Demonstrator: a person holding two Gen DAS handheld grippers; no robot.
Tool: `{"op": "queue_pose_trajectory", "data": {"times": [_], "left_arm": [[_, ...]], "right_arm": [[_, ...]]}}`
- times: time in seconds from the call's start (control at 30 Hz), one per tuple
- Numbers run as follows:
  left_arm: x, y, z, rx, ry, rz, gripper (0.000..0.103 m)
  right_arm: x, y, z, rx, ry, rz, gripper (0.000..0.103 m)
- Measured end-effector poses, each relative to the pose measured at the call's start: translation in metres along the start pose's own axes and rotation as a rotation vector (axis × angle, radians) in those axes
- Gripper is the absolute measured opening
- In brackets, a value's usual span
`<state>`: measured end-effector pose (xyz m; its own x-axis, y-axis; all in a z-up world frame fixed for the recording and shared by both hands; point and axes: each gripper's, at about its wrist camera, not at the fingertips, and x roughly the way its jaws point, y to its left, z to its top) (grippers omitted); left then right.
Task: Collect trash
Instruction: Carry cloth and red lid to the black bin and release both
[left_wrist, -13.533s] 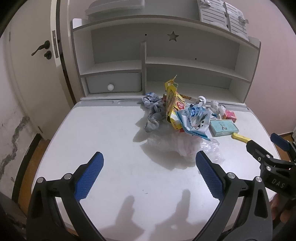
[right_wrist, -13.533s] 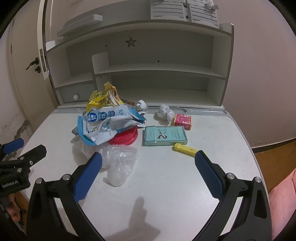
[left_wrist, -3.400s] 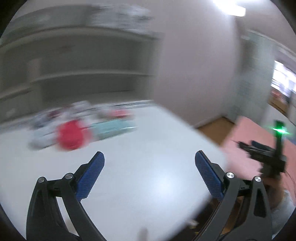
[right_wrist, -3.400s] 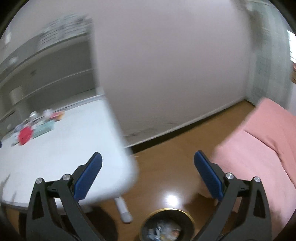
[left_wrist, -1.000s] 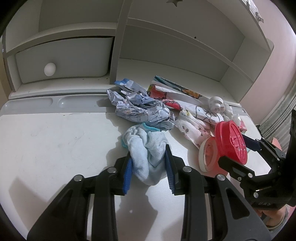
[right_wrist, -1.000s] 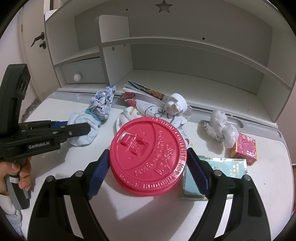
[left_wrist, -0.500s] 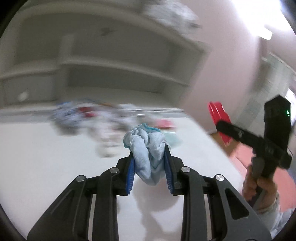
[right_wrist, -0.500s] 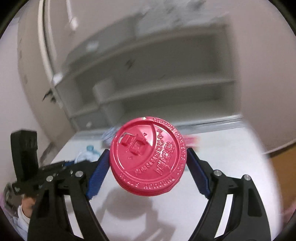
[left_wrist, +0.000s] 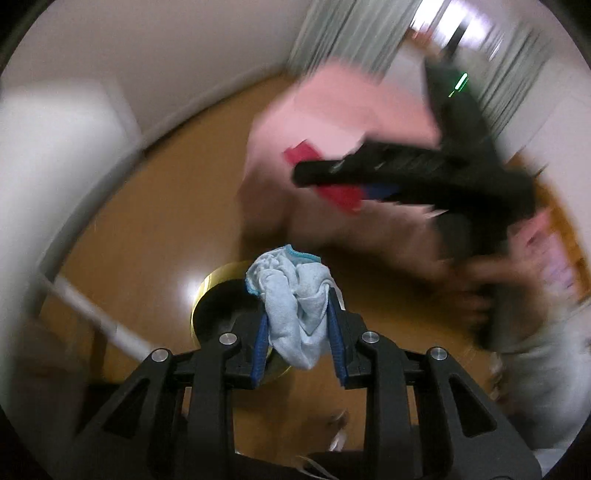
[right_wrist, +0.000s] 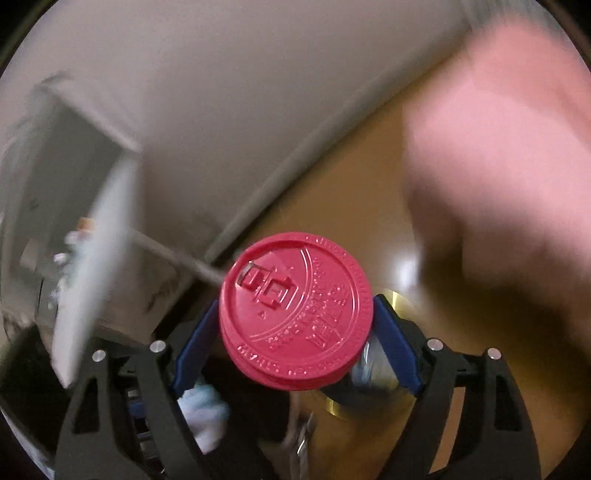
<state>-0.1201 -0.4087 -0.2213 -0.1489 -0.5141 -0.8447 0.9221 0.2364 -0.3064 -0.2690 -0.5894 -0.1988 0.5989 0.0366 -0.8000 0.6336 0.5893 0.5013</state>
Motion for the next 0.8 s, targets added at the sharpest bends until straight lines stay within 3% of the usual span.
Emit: {"op": "queue_pose_trajectory", "data": {"times": [0.07,0.13,0.27,0.33,0.4,0.57,0.67,0.73,0.8], "left_arm": [[0.054,0.015,-0.012,-0.061,0.123,0.008,0.023],[0.072,0.022,-0.015,-0.073,0.138,0.025,0.022],[0.078,0.025,-0.013,-0.112,0.118,0.031,0.023],[0.078,0.026,-0.016,-0.116,0.095,0.057,0.041],[0.082,0.012,-0.022,-0.123,0.055,0.080,0.091],[0.074,-0.013,-0.017,0.004,0.002,0.109,0.093],[0.042,-0.032,-0.017,0.056,-0.064,0.083,0.093],[0.008,-0.042,-0.011,0.087,-0.134,0.052,0.093],[-0.041,-0.051,-0.002,0.128,-0.225,0.030,0.093]], "right_arm": [[0.041,-0.038,-0.015,0.105,0.115,0.025,0.079],[0.062,-0.055,-0.025,0.112,0.160,-0.008,0.079],[0.071,-0.067,-0.029,0.138,0.173,0.010,0.079],[0.072,-0.069,-0.028,0.144,0.173,0.012,0.083],[0.072,-0.074,-0.030,0.172,0.187,0.018,0.093],[0.061,-0.081,-0.033,0.178,0.173,-0.006,0.095],[0.034,-0.073,-0.025,0.131,0.070,-0.140,0.095],[-0.004,-0.051,-0.019,0.041,-0.124,-0.304,0.095],[-0.039,-0.021,-0.018,-0.057,-0.305,-0.399,0.096]]}}
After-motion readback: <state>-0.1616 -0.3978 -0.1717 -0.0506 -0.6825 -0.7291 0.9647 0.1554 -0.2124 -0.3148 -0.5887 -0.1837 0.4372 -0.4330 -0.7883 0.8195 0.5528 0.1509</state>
